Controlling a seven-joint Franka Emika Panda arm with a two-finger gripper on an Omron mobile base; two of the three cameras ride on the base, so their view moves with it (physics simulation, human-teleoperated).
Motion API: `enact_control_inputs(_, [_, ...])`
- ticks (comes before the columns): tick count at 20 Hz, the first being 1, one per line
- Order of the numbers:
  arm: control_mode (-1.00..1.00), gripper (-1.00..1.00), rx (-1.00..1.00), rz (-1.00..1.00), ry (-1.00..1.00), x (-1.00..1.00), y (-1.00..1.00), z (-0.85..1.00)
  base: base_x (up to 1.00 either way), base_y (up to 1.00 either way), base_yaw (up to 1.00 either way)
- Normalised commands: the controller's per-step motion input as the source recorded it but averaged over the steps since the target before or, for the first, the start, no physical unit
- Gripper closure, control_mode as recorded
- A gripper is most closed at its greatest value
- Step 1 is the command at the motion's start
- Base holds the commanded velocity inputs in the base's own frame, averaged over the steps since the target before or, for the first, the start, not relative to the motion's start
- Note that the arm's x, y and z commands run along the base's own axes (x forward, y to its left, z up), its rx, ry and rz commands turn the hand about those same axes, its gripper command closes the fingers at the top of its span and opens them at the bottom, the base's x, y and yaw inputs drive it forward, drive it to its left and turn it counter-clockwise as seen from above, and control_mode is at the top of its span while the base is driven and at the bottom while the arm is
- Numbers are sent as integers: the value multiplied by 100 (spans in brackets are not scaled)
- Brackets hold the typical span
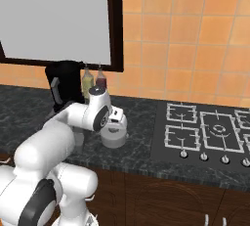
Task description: Close the lid blender by securely placing the lid on top.
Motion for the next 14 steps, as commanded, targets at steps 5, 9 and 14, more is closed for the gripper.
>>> enact_control_inputs(5, [-100,-100,3,0,0,31,-11,-19,0,0,0])
enact_control_inputs(9, [-100,-100,0,0,0,30,-2,-20,0,0,0])
enact_control_inputs(14, [-100,-100,0,0,0,25,0,-23,0,0,0])
